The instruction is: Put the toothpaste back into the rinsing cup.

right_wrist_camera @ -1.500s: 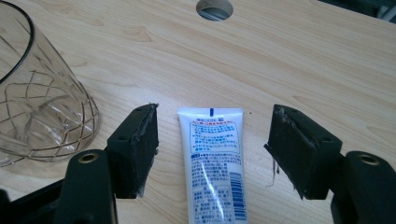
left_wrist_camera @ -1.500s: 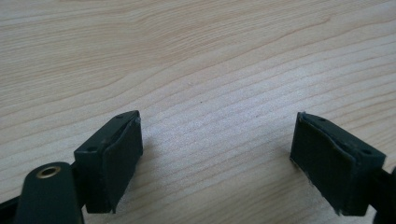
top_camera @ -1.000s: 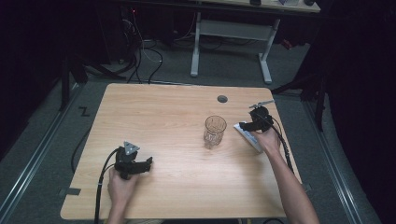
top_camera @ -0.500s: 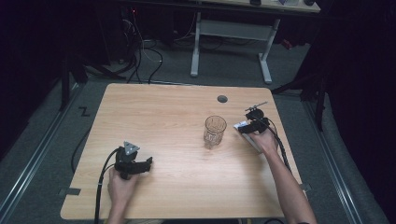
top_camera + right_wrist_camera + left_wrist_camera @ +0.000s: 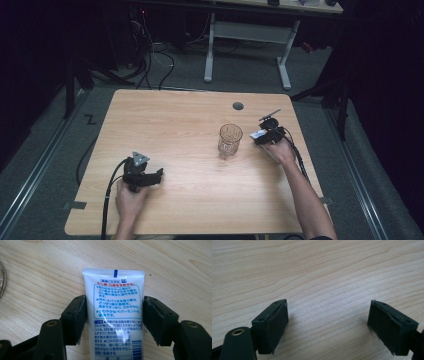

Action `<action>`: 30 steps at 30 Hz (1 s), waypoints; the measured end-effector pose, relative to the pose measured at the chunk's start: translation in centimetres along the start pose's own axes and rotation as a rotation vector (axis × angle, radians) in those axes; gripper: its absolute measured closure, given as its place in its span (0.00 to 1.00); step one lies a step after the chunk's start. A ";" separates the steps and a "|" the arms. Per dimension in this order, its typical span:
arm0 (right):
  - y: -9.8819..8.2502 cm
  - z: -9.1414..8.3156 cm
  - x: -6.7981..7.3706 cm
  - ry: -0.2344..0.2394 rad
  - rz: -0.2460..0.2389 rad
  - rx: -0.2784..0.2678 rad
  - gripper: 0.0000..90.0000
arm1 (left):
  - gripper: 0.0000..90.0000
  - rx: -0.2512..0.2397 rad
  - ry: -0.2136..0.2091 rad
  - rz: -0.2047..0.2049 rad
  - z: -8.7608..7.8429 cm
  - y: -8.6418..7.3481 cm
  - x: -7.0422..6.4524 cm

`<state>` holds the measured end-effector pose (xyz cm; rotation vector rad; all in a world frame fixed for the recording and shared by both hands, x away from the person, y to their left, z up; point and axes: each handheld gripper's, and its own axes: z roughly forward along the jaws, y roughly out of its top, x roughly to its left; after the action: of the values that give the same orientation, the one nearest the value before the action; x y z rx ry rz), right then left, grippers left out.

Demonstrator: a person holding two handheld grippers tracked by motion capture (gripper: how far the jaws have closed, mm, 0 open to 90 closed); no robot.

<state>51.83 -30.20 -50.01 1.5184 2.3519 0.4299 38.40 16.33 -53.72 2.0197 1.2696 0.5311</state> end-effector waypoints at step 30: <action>-0.3 -3.2 -0.9 0.045 -0.005 -0.054 0.70 | 0.19 0.000 0.000 0.000 0.0 0.0 0.0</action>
<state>50.60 -31.36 -47.14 1.4938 2.3574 0.5270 38.40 16.32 -53.71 2.0198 1.2696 0.5311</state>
